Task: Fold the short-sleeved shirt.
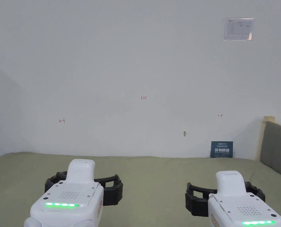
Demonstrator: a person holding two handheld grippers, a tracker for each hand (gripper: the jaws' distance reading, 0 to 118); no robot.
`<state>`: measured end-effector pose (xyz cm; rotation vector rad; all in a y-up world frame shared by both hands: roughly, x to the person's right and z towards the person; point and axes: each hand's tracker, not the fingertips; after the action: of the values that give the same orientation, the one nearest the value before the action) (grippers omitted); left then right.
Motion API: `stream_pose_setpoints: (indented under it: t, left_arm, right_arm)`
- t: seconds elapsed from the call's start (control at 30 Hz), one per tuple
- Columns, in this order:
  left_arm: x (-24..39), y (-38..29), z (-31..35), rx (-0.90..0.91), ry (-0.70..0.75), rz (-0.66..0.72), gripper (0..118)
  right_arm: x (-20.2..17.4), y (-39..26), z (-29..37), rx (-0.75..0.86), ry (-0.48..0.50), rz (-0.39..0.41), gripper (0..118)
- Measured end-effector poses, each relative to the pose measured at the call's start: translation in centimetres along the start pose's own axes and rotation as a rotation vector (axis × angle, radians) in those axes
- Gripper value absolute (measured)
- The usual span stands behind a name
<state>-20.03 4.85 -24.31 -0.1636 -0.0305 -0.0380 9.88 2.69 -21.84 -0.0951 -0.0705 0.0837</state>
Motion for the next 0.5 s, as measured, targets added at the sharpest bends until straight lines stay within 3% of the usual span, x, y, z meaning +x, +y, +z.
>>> stream_pose_setpoints:
  t: [0.3, 0.33, 0.37, 0.4, 0.43, 0.47, 0.5]
  left_arm:
    - [-0.01, -0.34, -0.07, -0.012, -0.008, -0.007, 118]
    - [-0.07, -0.41, -0.04, -0.015, -0.018, -0.003, 118]
    - [-0.1, -0.46, -0.02, -0.019, -0.026, 0.001, 118]
    - [-0.1, -0.52, 0.01, -0.021, -0.044, -0.001, 103]
    - [-0.03, -0.56, 0.09, -0.016, -0.046, -0.005, 66]
    - [0.29, -0.67, -0.02, -0.021, -0.027, -0.013, 3]
    - [0.19, -0.57, 0.03, 0.0, -0.024, -0.012, 0]
  right_arm:
    - [-0.06, -0.2, 0.01, -0.014, -0.002, 0.008, 116]
    - [-0.16, -0.2, 0.06, -0.028, -0.01, 0.018, 112]
    - [-0.19, -0.19, 0.17, -0.03, -0.002, 0.024, 99]
    - [-0.21, -0.23, 0.25, -0.025, -0.001, 0.026, 53]
    - [-0.35, -0.34, 0.04, -0.028, -0.02, 0.028, 5]
    - [-0.5, -0.71, 0.11, -0.056, -0.062, 0.009, 0]
    - [-0.69, -0.44, 0.33, -0.031, -0.031, 0.007, 0]
